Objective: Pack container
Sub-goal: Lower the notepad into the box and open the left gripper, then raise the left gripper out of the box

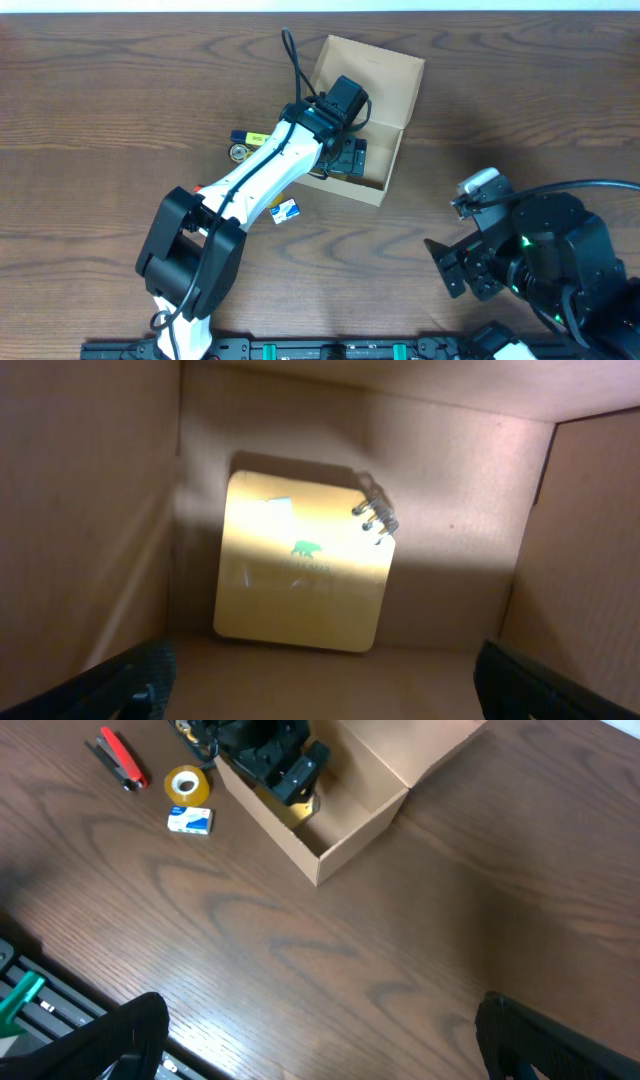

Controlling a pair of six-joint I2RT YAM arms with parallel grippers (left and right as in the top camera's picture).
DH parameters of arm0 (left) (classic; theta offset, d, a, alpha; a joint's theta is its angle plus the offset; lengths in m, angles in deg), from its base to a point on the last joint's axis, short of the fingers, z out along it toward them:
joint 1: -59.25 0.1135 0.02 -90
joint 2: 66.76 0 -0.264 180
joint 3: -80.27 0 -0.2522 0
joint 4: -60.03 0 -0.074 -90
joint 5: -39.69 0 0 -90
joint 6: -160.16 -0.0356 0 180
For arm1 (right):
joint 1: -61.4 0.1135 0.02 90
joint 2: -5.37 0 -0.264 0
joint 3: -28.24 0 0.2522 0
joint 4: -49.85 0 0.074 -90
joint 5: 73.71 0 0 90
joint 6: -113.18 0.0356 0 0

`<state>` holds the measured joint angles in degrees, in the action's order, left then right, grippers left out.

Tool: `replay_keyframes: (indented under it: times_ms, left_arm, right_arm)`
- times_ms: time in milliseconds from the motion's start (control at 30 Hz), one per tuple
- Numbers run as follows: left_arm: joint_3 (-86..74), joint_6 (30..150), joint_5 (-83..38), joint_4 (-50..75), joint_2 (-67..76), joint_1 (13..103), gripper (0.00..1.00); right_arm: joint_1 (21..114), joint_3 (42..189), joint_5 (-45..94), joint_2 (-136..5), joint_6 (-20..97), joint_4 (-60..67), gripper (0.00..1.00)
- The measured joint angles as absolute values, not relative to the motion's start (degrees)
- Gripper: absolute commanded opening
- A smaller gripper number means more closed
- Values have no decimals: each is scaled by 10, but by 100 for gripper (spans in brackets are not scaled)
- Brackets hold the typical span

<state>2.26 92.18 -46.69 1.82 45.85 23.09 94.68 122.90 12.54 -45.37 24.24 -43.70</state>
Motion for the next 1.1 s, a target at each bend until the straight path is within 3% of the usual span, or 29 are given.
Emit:
replay_keyframes:
  times_ms: [167,433,800,1100]
  left_arm:
    - [53,889,-467,27,459,231,75]
    - [148,821,-484,20,459,231,75]
    - [166,786,-607,-103,459,250,80]
    - [117,778,-571,-75,459,319,80]
  right_arm:
    - [947,1229,125,-454,242,-437,99]
    - [947,1229,125,-454,242,-437,99]
    - [947,1229,125,-454,242,-437,99]
    - [947,1229,125,-454,242,-437,99]
